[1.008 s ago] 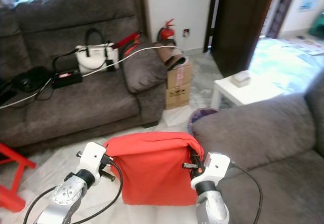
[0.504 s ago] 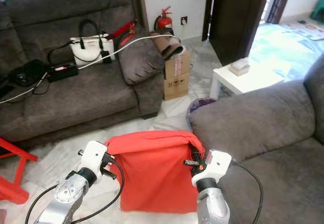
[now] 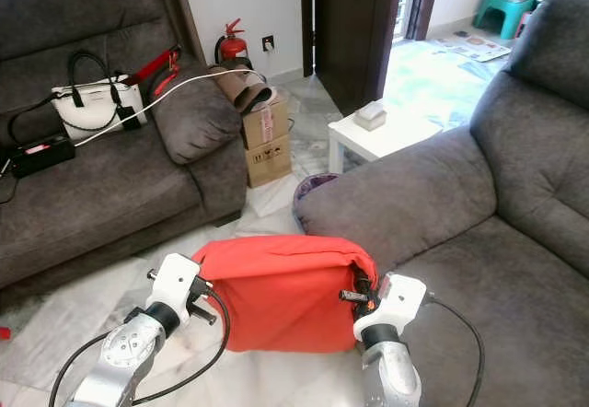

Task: Move the pillow to the sofa from floor

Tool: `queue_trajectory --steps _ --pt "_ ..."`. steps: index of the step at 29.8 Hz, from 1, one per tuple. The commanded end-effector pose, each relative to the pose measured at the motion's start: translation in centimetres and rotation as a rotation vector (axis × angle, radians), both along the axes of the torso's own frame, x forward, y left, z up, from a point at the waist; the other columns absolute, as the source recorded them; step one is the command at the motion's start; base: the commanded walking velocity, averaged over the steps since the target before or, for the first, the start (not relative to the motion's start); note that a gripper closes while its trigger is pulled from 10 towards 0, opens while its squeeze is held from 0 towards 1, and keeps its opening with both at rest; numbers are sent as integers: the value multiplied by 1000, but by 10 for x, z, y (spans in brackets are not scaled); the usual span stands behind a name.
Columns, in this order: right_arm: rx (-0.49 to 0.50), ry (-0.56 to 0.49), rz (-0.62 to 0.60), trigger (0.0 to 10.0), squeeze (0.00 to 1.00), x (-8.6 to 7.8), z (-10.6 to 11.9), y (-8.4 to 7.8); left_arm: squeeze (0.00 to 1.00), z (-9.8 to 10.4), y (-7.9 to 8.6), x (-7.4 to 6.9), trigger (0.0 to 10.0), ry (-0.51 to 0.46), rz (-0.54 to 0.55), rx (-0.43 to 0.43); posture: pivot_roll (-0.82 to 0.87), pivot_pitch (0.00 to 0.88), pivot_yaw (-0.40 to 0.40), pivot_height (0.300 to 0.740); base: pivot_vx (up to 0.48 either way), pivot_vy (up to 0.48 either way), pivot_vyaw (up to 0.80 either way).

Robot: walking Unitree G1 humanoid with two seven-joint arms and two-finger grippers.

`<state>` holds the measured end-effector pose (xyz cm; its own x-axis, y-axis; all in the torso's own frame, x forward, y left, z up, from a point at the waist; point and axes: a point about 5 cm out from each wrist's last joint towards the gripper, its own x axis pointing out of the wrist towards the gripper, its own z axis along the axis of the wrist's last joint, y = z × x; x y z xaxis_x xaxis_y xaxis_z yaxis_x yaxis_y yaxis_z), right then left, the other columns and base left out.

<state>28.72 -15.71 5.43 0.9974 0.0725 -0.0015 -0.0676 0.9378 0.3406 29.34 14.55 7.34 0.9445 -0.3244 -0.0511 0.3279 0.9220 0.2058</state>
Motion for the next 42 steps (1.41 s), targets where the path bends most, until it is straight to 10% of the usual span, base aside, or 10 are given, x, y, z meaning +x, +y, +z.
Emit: queue_trajectory --steps 1,42 --pt "-6 -37 -144 10000 0 0 8 -31 0 10 18 2 10000 -53 82 -26 -15 101 76 740 0 0 -800" --pt "-28 -13 -149 10000 0 -1 3 -32 0 12 16 -1 10000 -65 33 -45 -19 73 67 740 0 0 -800"
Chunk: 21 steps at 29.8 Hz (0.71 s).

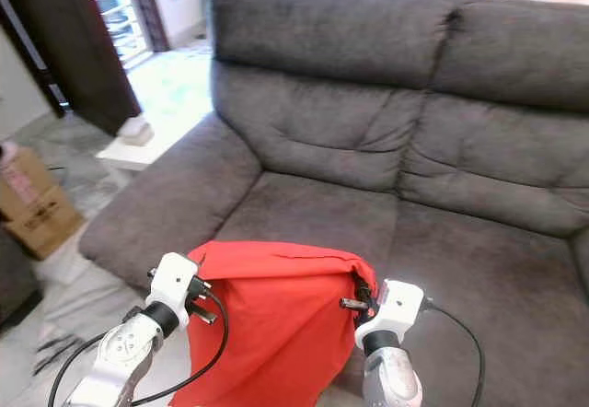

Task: Move the pillow to the sofa from floor

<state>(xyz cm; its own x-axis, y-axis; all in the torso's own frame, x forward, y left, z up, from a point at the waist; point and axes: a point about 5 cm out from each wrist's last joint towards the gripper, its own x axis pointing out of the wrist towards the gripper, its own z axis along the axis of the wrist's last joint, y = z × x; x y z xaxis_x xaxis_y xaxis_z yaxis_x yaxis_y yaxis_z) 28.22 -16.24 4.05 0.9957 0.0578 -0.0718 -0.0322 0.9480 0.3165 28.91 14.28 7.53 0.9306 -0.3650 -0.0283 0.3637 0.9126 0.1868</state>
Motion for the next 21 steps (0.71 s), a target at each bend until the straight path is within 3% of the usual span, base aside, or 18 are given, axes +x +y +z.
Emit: queue_trajectory --steps 1,21 --pt "-6 -84 -134 10000 0 4 17 -27 0 10 19 3 10000 -50 77 -20 -19 73 67 740 0 0 -800" --pt "-4 -108 -147 10000 0 6 22 -30 0 9 20 2 10000 -51 92 -22 -18 94 59 740 0 0 -800"
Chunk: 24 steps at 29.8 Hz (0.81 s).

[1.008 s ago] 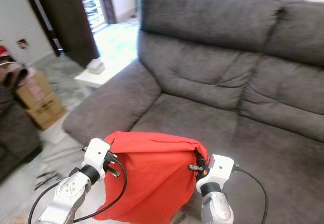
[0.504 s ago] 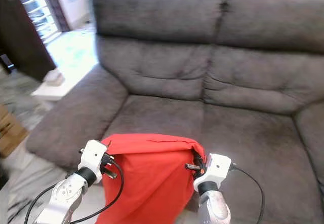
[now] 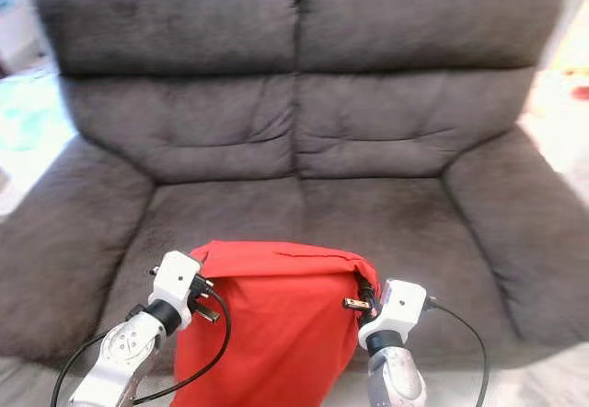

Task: Move the pillow to the sofa from floor

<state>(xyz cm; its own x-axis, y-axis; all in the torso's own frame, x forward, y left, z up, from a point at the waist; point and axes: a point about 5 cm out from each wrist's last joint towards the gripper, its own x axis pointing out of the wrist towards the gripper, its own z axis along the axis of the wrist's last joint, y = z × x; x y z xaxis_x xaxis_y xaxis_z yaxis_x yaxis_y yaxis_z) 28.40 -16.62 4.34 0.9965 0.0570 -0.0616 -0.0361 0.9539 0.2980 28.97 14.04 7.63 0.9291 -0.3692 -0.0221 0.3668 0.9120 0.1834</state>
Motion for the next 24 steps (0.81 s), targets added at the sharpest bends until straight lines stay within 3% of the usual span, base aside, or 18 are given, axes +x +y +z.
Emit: queue_trajectory --steps 1,8,21,24 --pt "14 -100 -145 10000 0 5 19 -26 0 8 23 1 10000 -47 98 -18 -19 95 58 740 0 0 -800" --pt "4 -100 -139 10000 0 4 20 -27 0 9 22 1 10000 -56 99 -18 -20 99 54 740 0 0 -114" --pt "-57 -96 -104 10000 0 6 20 -23 0 10 23 1 10000 -62 104 -20 -17 102 55 740 0 -408 0" --pt "-67 -109 -87 10000 0 6 22 -21 0 11 23 1 10000 -62 102 -20 -18 102 56 740 0 -424 710"
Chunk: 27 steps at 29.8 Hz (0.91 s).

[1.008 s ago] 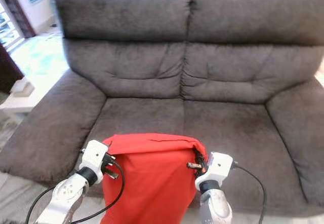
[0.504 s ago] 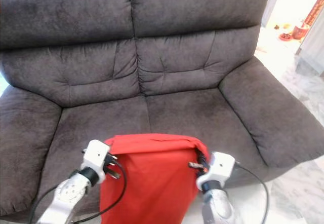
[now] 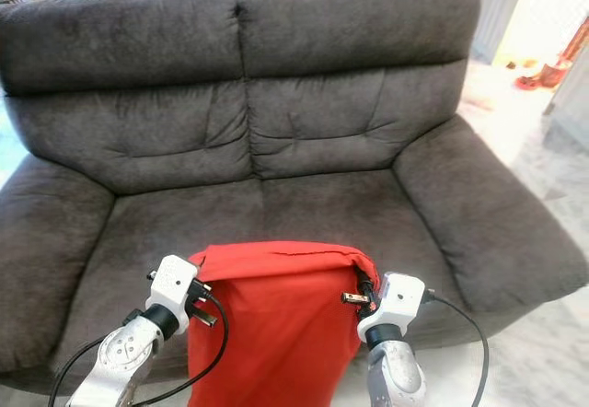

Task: Move the pillow to the sofa from floor

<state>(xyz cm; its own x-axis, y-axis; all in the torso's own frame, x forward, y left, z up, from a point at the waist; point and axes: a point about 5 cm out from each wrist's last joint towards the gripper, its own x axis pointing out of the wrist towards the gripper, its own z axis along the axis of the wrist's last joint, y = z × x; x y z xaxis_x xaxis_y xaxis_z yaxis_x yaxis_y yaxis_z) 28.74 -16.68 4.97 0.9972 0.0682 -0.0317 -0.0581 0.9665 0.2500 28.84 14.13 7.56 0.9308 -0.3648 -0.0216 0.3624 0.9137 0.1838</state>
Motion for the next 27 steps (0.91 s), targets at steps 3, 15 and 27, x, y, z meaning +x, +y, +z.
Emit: queue_trajectory --steps 3,15,27 --pt "-18 -85 -83 10000 0 3 16 -18 0 11 22 2 10000 -62 96 -19 -20 101 54 740 0 -425 800" --pt "-26 -74 -48 10000 0 4 15 -14 0 11 22 1 10000 -62 101 -23 -15 99 49 740 0 -421 33" --pt "-36 -74 -31 10000 0 4 14 -10 0 12 24 3 10000 -66 112 -25 -15 98 52 740 0 -356 0"
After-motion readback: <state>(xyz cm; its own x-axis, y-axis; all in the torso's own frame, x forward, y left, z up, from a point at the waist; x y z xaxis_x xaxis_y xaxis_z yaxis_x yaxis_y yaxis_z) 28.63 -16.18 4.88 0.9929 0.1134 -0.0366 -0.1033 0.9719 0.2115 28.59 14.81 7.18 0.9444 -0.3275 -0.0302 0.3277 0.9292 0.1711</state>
